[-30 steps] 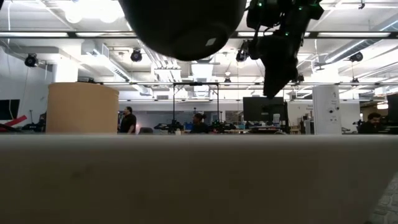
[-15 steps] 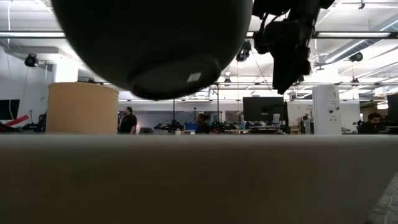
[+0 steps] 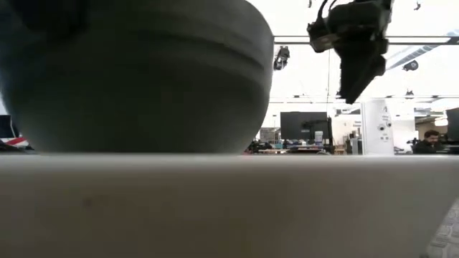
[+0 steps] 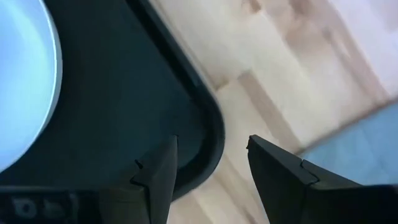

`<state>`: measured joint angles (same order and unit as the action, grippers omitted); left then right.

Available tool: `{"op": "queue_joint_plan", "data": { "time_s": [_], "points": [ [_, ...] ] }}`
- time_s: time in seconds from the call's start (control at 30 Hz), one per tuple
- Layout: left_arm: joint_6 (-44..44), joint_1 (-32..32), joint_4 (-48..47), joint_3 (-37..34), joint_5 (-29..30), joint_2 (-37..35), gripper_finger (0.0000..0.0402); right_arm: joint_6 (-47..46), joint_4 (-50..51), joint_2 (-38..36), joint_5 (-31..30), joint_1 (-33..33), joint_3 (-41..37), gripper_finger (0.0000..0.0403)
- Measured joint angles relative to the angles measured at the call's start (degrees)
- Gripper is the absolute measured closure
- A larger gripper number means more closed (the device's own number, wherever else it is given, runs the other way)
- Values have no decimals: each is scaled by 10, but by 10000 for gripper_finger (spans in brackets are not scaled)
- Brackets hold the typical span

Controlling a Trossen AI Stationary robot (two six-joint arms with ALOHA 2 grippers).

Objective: Set up tray
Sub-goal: Put the black bowl on the white plate

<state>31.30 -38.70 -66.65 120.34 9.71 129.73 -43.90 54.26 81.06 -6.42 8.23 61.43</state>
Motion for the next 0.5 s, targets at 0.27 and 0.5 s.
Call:
{"op": "queue_joint_plan", "data": {
  "time_s": [0.27, 0.5],
  "points": [
    [8, 2, 9, -16, -1, -1, 402, -68, 13, 0, -13, 68, -1, 220],
    [19, 2, 17, -15, -5, -1, 381, -112, 20, 0, -13, 101, -2, 220]
  ]
}}
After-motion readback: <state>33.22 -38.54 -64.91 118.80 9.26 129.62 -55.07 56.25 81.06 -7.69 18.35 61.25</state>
